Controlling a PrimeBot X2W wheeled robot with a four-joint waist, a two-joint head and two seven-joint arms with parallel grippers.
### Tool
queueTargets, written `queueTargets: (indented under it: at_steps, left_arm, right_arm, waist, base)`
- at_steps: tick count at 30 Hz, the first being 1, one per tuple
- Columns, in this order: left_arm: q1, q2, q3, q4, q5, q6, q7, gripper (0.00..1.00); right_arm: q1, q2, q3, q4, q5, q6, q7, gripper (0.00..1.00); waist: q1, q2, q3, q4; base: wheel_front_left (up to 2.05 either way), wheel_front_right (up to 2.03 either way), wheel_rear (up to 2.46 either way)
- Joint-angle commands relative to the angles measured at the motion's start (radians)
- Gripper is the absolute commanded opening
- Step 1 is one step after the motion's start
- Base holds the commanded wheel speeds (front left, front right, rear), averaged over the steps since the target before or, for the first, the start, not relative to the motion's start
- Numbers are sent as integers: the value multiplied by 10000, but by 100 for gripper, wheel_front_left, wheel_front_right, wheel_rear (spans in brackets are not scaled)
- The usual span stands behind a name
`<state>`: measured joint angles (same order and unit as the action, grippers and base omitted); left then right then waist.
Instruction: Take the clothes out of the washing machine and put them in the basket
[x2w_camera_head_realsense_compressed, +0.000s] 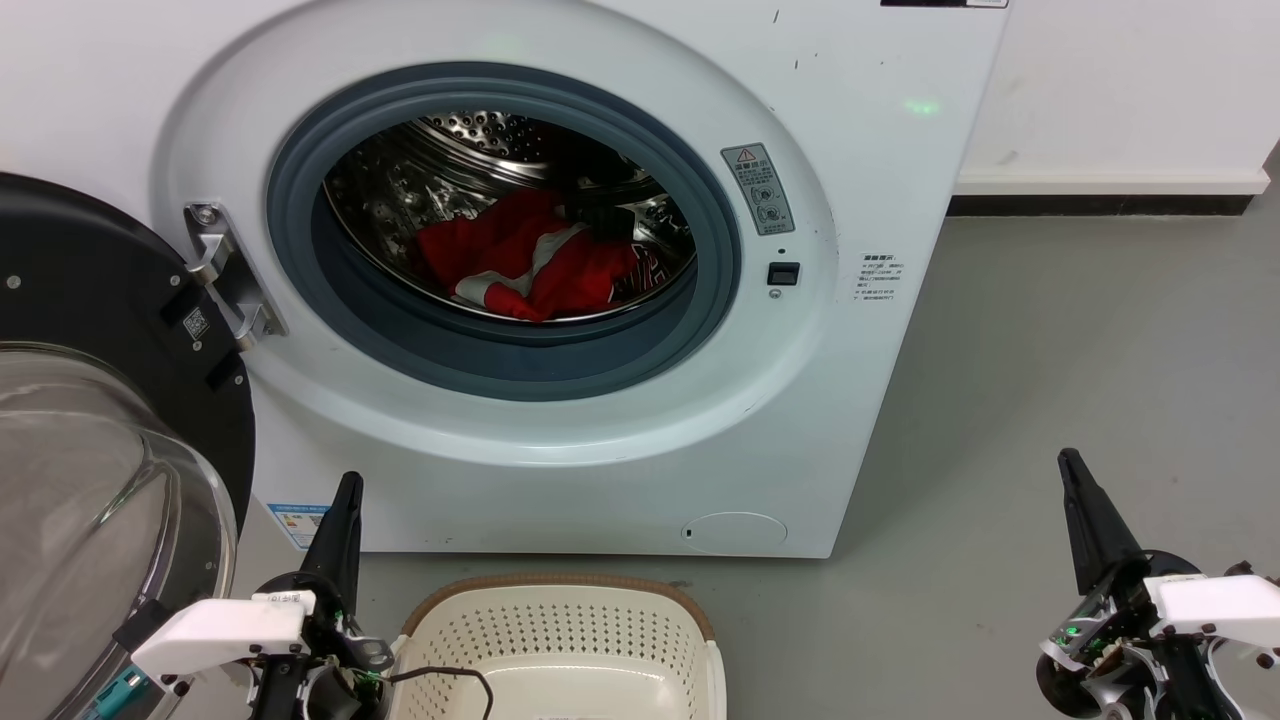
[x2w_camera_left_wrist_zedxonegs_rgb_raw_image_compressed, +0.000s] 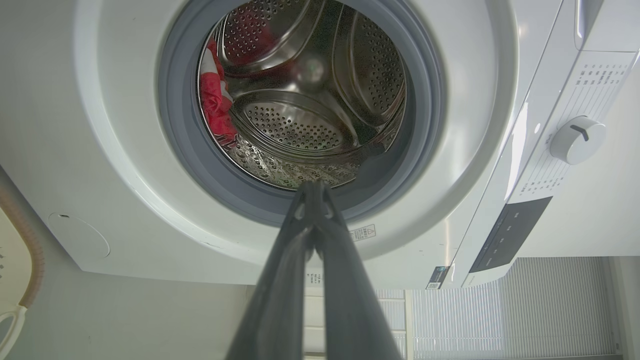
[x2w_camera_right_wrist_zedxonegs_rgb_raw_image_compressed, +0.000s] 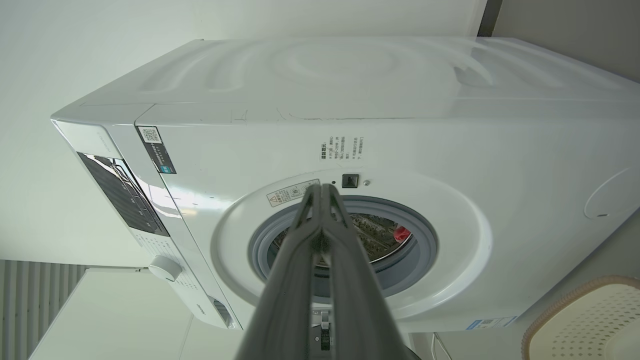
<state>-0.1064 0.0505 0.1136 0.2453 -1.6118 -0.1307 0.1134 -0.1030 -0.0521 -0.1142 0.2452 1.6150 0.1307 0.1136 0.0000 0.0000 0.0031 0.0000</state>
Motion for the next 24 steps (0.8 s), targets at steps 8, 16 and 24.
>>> queueTargets:
  at_steps: [8,16,24]
  left_arm:
    - [-55,-12,22,-2,-23,-24,42,0]
    - [-55,-12,22,-2,-23,-24,42,0]
    - [-55,-13,22,-2,-23,-24,42,0]
  right_arm:
    - [-120,29,9,11,-47,0,2,0]
    - [-120,29,9,11,-47,0,2,0]
    - [-120,29,10,11,-48,0,2,0]
  waist:
    - [0,0,0,0]
    - [0,0,0,0]
    - [0,0,0,0]
  base:
    - [0,0,0]
    - [0,0,0]
    - [0,0,0]
